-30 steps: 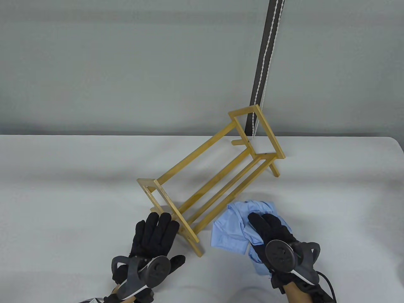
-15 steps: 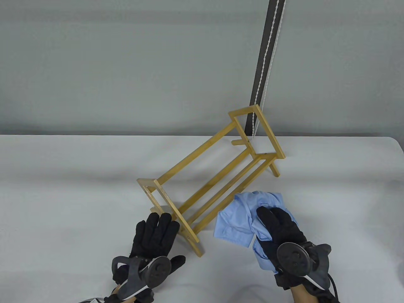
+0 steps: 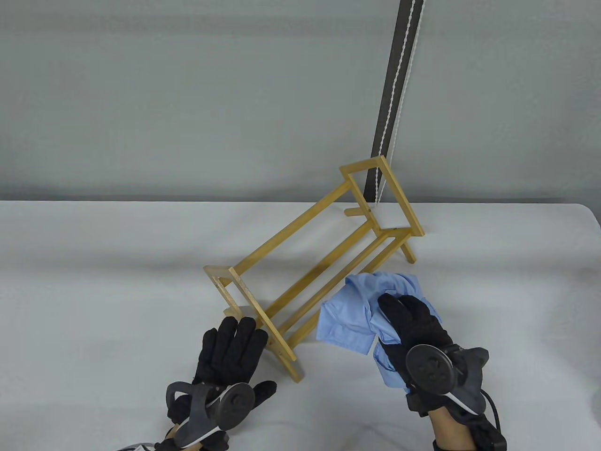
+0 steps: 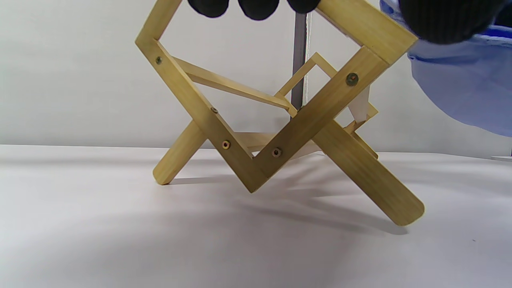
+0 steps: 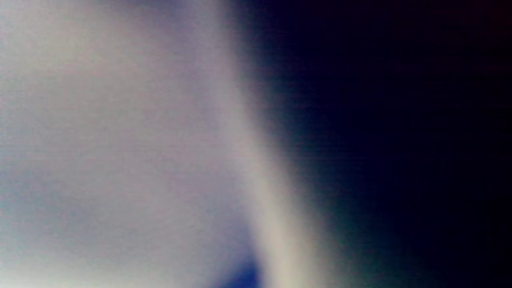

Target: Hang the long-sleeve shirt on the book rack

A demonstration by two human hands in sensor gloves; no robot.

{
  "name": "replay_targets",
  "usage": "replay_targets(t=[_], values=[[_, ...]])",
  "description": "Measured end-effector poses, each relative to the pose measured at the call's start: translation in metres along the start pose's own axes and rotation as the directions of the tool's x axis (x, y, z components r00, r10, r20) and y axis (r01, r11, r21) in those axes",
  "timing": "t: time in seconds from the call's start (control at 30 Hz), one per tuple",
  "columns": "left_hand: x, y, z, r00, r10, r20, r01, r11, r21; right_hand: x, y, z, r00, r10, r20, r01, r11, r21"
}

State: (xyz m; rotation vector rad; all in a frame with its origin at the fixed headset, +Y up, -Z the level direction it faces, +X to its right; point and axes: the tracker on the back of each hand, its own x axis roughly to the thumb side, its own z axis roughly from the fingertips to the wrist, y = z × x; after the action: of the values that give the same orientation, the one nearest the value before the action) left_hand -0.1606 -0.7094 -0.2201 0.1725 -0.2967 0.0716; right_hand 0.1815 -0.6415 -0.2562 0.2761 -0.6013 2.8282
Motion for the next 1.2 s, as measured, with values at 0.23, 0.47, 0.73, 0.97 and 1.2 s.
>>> replay_targets(t=[0.23,0.47,0.73,0.97,1.2], values=[[-0.001,-0.001,0.000,1.000,0.012,0.007,-0.012,1.000,-0.010,0.006,0.001,-0.019,1.000,0.017,-0.010,-0.017,1.000,-0.002],[-0.002,0.000,0.000,1.000,0.024,0.009,-0.024,1.000,-0.010,0.012,0.001,-0.041,0.999,0.039,-0.009,-0.039,0.999,-0.001],[-0.003,0.000,0.000,1.000,0.026,0.015,-0.026,1.000,-0.007,0.024,0.004,-0.068,0.999,0.047,-0.015,-0.047,0.999,0.005],[-0.005,0.000,0.000,0.999,0.040,0.005,-0.040,0.999,-0.007,0.033,0.010,-0.094,0.998,0.036,-0.043,-0.036,0.999,-0.004],[-0.007,0.000,-0.002,0.999,0.049,-0.001,-0.049,0.999,-0.011,0.041,0.020,-0.115,0.998,0.040,-0.045,-0.040,0.999,0.003]])
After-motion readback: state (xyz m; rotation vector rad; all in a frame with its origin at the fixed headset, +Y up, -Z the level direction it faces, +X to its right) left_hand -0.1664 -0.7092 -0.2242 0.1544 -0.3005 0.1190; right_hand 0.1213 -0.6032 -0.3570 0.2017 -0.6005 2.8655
